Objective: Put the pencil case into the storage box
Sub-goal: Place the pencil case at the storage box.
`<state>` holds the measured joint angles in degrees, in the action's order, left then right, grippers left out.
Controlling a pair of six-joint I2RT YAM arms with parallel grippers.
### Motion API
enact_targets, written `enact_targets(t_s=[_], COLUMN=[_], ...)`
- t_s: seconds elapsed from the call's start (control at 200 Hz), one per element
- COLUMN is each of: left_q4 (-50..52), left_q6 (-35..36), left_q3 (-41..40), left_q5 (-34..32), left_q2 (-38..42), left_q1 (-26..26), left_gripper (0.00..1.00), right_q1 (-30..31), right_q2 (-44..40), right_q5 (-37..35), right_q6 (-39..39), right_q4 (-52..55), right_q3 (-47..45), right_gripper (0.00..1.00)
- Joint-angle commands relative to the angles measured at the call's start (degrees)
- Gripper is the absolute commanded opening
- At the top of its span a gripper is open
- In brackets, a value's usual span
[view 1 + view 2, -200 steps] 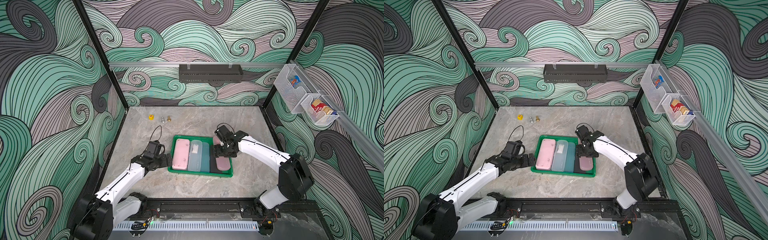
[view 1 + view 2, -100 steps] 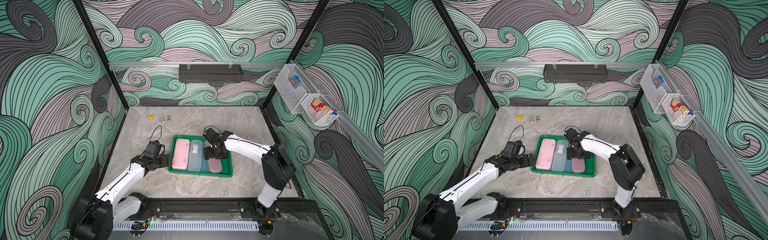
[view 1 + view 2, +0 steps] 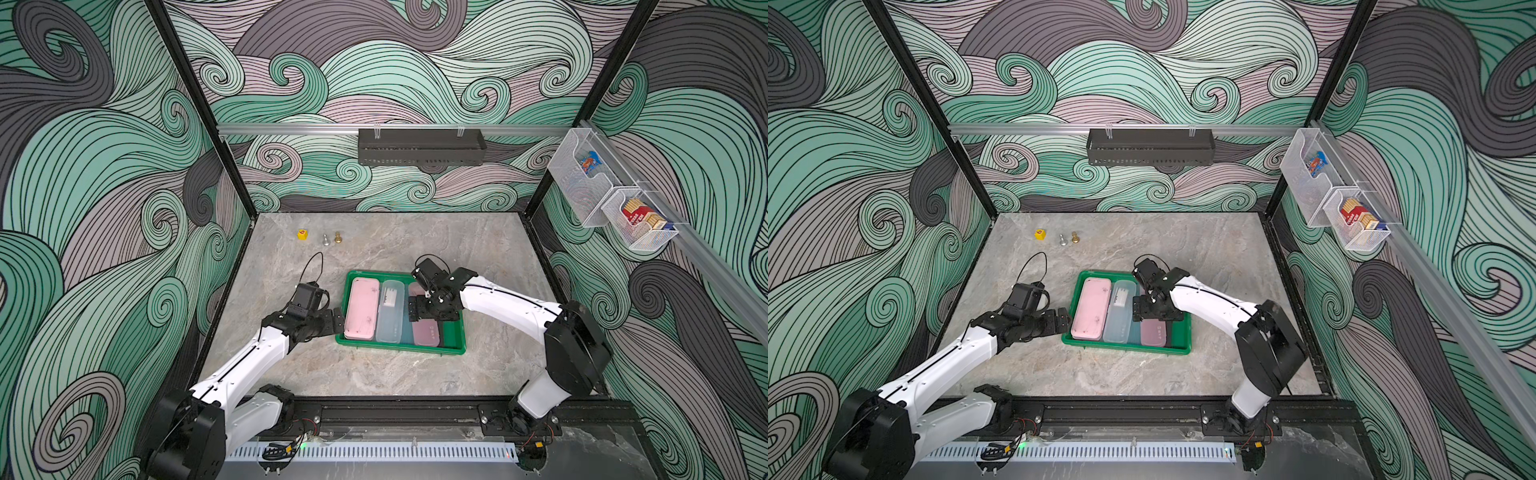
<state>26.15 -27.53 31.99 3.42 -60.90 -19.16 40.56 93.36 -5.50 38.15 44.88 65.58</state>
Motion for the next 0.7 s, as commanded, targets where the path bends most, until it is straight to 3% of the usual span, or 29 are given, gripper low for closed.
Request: enact_targets(t_s=[0.0, 0.43, 0.695], left_q4=[0.7, 0.8, 0.8], left_q6=[0.7, 0.7, 0.6], left_q3=[-0.3, -0.4, -0.6], left_q5=[-0.1, 0.0, 0.0], left_q2=[0.6, 0.9, 1.5], left_q1=[0.4, 0.4, 0.4], left_gripper=[0.99, 0.99, 0.99], right_q1=[0.4, 3.6, 1.2], right_q2=[-0.8, 2.9, -1.5], right_q5=[1.4, 4.8, 0.7], right_q6=[1.1, 2.2, 0.0], right_q4=[-2.1, -7.1, -5.8], right_q3=[-1.7, -0.1, -2.0], right_gripper=[0.99, 0.99, 0.99])
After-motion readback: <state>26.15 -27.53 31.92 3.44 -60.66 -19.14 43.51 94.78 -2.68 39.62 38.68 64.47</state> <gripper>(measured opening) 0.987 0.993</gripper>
